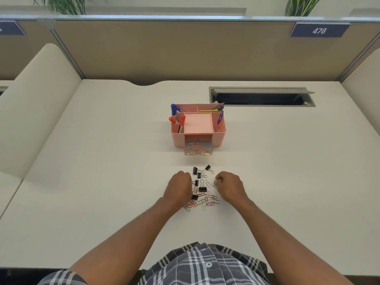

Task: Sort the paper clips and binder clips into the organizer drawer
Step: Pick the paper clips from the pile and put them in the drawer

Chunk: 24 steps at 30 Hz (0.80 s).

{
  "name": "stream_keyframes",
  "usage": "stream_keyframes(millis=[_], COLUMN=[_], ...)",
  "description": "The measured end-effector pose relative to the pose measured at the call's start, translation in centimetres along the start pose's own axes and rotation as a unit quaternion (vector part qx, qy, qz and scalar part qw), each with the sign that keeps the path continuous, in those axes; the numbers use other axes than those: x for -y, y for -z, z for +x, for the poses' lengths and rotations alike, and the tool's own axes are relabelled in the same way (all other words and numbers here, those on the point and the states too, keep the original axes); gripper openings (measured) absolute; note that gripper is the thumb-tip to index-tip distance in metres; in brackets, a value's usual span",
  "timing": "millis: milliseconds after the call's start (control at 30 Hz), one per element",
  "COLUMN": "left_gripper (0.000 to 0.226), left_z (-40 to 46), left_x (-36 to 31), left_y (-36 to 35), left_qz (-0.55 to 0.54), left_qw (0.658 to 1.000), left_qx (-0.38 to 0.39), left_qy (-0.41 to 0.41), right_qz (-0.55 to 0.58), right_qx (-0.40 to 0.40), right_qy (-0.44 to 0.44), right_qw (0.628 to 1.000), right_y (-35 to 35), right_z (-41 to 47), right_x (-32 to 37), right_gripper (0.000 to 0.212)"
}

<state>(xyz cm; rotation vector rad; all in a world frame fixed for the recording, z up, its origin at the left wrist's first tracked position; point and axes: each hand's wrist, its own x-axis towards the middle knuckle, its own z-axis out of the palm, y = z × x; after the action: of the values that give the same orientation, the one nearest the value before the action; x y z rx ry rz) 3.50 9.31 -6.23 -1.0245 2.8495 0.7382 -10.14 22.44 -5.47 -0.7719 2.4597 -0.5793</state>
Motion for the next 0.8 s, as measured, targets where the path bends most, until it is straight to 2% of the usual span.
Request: stream_keyframes(millis=[167,300,533,667,800], left_gripper=[0.018,0.02,0.016,0.017,0.016], left_z=[-0.2,0.0,1.5,1.8,2.0], left_x=[-0.3,-1.3,-3.5,-3.9,-4.2], left_y=[-0.1,-0.5,-0.2,0.0,0.2], left_qz=[-0.033,-0.036,0.076,0.12,0.15], left_qw=[0.999,0.996,0.985,0.981,0.976], left_qx=[-0.027,-0.043,0.023,0.039,0.048], left_qy=[-0.001,-0.075,-0.15,-0.15,-0.149], right_qz=[-0.071,-0.085,-0.105,-0.087,-0.056], right_qx=[0.0,-0.002,0.013,0.007,0.012], right_qy=[0.044,0.073,0.081,0.073,0.06], right_qw=[0.997,0.994,0.991,0.994,0.997], right_y=[-1.3,-1.6,-1.0,-0.7,-0.3], right_z=[-0.8,-0.9,-0.6,-0.6,-0.6], right_x=[0.3,0.5,0.2,-0.6,-0.8], right_gripper=[0.015,0.006,0.013,0.009,0.014])
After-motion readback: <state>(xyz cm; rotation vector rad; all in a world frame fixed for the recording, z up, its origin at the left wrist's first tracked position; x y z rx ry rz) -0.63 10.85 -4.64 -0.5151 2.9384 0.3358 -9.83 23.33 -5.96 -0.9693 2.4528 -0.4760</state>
